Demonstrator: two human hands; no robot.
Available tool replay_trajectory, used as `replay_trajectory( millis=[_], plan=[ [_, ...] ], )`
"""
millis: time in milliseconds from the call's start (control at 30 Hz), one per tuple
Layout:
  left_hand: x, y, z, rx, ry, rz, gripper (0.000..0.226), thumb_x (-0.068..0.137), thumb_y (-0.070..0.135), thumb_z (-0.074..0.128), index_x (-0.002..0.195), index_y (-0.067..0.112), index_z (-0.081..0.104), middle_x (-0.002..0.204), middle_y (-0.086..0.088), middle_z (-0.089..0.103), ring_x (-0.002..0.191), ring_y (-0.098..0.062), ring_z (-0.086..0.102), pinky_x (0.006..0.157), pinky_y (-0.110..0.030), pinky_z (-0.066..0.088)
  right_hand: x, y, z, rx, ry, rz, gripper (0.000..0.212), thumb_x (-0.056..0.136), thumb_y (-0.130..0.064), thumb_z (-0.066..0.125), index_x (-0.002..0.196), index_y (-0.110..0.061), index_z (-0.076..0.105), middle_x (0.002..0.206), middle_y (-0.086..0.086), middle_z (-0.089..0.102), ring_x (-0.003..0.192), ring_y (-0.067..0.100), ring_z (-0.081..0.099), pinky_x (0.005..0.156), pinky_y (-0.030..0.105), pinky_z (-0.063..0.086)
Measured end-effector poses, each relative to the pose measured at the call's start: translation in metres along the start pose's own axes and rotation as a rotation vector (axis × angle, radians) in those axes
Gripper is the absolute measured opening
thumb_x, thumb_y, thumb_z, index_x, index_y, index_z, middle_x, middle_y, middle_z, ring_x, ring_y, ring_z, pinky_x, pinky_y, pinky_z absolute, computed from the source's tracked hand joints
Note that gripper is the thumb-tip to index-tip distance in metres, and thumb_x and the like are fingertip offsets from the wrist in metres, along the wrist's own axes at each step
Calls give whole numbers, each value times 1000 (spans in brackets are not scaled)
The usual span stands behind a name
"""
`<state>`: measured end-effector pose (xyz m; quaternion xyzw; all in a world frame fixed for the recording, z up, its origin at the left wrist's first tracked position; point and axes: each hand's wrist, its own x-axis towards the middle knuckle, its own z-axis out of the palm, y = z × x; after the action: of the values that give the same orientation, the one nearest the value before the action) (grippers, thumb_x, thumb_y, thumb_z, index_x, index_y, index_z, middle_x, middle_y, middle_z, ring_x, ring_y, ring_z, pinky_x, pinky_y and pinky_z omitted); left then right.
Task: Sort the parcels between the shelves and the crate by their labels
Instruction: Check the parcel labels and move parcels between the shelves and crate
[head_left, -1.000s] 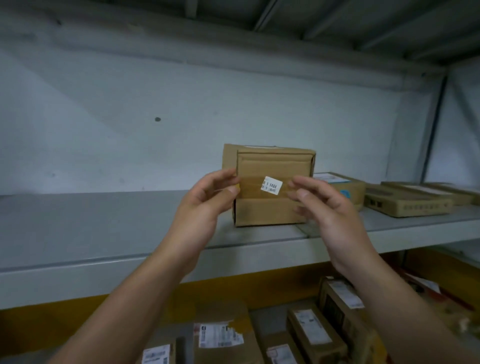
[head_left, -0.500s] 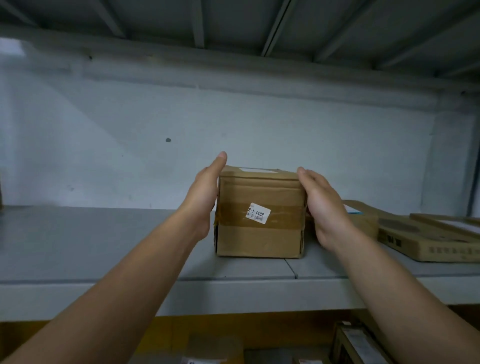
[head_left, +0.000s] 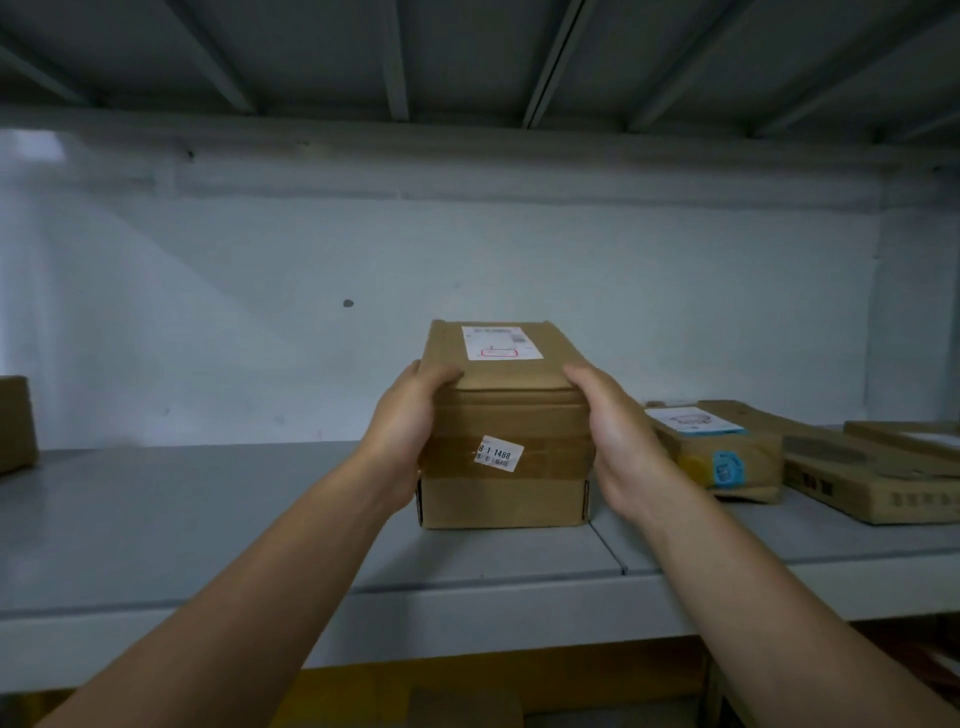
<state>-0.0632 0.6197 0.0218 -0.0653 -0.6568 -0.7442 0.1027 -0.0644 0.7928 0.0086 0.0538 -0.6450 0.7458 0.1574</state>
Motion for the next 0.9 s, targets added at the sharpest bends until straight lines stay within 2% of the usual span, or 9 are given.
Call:
replay_trajectory(
  millis=[100, 200, 333, 400, 500, 633, 700, 800, 900],
  plan=[
    [-5, -4, -20, -20, -47, 107, 18, 92, 27, 53, 103, 31, 66, 103, 4, 72, 95, -16, 65, 77, -32, 48, -8, 8, 13, 53, -43, -62, 30, 95, -37, 51, 122, -30, 61, 107, 0, 71, 92, 15, 68, 56, 25, 52],
    [-5, -8, -38, 2, -99, 184, 27, 88, 21, 54, 108, 37, 64, 108, 9, 72, 104, -17, 63, 90, -35, 48, -11, 16, 24, 101, -64, -106, 29, 95, -25, 50, 120, -26, 64, 102, -2, 73, 87, 10, 70, 56, 20, 51],
    [-2, -4, -51, 1, -122, 101, 81, 64, 28, 63, 142, 29, 42, 127, 2, 63, 113, -22, 59, 101, -39, 45, -12, 24, 27, 104, -96, -171, 35, 94, -14, 48, 124, -26, 62, 99, -11, 74, 83, -1, 68, 62, 15, 50],
    [0, 3, -54, -10, -126, 53, 73, 70, 35, 67, 140, 26, 46, 124, 1, 65, 111, -22, 62, 99, -38, 46, -14, 26, 26, 77, -120, -198, 41, 94, -9, 47, 128, -28, 59, 103, -12, 73, 93, 2, 67, 72, 19, 49],
    [-1, 10, -49, 45, -99, 71, 45, 85, 47, 66, 126, 30, 56, 113, 7, 70, 100, -17, 67, 82, -32, 52, -17, 26, 26, 27, -165, -223, 48, 93, -5, 48, 132, -31, 54, 113, -9, 71, 106, 10, 63, 79, 24, 48],
    [-7, -8, -50, 157, -13, 210, 54, 85, 48, 65, 132, 42, 39, 112, 16, 57, 102, -10, 58, 87, -32, 47, -23, 30, 25, -43, -192, -237, 56, 91, -1, 49, 135, -35, 47, 117, -10, 66, 110, 12, 60, 79, 24, 49],
    [-9, -17, -55, 152, -28, 233, 66, 85, 46, 66, 140, 42, 31, 116, 18, 54, 104, -9, 56, 89, -34, 48, -24, 30, 27, -61, -195, -244, 52, 93, -6, 51, 130, -42, 47, 115, -13, 66, 109, 11, 60, 82, 27, 51],
    [-11, -26, -62, 135, -77, 247, 71, 84, 36, 70, 141, 42, 28, 123, 18, 54, 109, -8, 56, 92, -38, 50, -23, 25, 36, -61, -150, -216, 39, 96, -30, 55, 129, -46, 45, 119, -13, 65, 110, 14, 61, 91, 41, 53],
    [-10, -33, -68, 125, -108, 243, 79, 81, 29, 74, 143, 44, 28, 133, 14, 52, 120, -15, 54, 101, -46, 47, -20, 24, 44, -112, -119, -181, 51, 90, -51, 59, 137, -47, 40, 125, -13, 63, 116, 18, 58, 100, 50, 48]
  ],
)
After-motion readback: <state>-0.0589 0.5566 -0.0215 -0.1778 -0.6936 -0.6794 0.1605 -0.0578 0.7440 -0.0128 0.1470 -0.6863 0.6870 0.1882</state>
